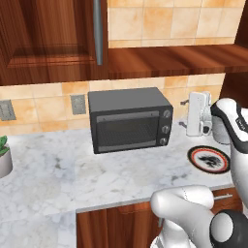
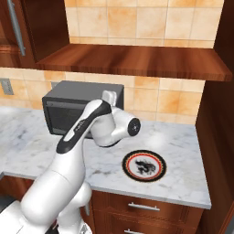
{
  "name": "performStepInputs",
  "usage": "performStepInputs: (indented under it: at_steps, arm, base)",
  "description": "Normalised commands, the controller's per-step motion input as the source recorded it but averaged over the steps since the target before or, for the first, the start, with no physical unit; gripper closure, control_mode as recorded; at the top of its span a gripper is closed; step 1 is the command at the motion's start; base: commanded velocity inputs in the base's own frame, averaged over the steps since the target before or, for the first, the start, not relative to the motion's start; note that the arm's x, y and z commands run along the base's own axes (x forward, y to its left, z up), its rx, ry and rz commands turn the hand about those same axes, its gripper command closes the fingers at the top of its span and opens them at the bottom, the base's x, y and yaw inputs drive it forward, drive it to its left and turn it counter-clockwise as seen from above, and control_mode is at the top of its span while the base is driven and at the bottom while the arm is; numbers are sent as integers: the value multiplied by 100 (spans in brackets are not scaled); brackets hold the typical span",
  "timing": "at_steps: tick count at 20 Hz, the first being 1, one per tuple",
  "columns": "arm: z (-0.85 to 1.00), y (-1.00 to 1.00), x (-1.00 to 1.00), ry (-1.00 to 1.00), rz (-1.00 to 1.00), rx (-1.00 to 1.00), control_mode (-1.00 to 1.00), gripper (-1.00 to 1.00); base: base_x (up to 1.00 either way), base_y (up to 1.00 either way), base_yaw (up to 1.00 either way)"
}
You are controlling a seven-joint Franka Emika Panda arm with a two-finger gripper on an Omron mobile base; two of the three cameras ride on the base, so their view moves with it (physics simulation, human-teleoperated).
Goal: Pull the toaster oven rack outwards. Pick up the baguette from the plate and place it on the toaster oven rack. Close the toaster oven door fully and set the temperature to the lowest setting.
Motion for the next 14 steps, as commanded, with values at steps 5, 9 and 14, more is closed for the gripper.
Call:
performStepInputs:
  at_steps: [5,9,14]
  arm:
    - [12,34,0,21,-18,49,-100,-100]
    - [3,31,0,39,-31,50,-100,-100]
    - [22,13,-1,54,-32,57,-100,-100]
  base:
    - [0,0,0]
    - [0,0,0]
    - [0,0,0]
